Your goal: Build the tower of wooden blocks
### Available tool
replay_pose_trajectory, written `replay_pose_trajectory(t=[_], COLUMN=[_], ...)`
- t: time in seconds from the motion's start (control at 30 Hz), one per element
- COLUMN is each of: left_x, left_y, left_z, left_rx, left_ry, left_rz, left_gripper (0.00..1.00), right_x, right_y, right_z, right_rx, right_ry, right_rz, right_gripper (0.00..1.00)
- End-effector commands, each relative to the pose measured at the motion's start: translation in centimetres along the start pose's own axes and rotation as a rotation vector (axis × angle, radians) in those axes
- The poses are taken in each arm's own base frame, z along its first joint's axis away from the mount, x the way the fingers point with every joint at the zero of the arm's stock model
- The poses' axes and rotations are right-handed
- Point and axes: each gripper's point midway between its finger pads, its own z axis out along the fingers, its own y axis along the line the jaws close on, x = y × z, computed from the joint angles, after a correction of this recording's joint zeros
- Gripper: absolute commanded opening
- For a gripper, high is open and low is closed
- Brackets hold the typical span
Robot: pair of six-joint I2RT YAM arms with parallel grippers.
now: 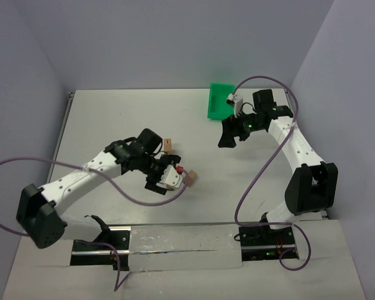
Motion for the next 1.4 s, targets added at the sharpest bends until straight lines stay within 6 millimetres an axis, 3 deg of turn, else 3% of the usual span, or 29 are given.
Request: replay_pose_trajectory(t=[0.0, 0.37, 0.83, 0.97, 1.37], left_x=[-1.1, 1.5, 3.4, 3.5, 3.8], left_y=[2.3, 6.4, 7.7, 7.5, 7.7], left_z=[0.4, 4.5, 8.7, 9.6, 11.5], left_rx=[0.086, 0.173, 0.171, 0.192, 0.214], left_ry=[-0.104, -0.075, -0.013, -0.013, -0.008], left_rz=[0.188, 0.147, 0.180, 0.191, 0.215], left_gripper=[0.90, 0.88, 0.95, 0.99, 0.99], right_x=[-2.1, -1.7, -2.0, -1.8, -1.6], right_y=[-0.2, -0.8, -1.1, -1.1, -1.1], right_z=[-1.0, -0.8, -0.9, -0.9, -0.7], right_rx=[0.007, -0.002, -0.007, -0.007, -0.017], right_ry=[-0.058, -0.051, -0.058, -0.055, -0.051], right_rz=[-0.033, -0.028, -0.027, -0.030, -0.027], right_gripper=[1.00, 1.00, 1.00, 1.00, 1.00])
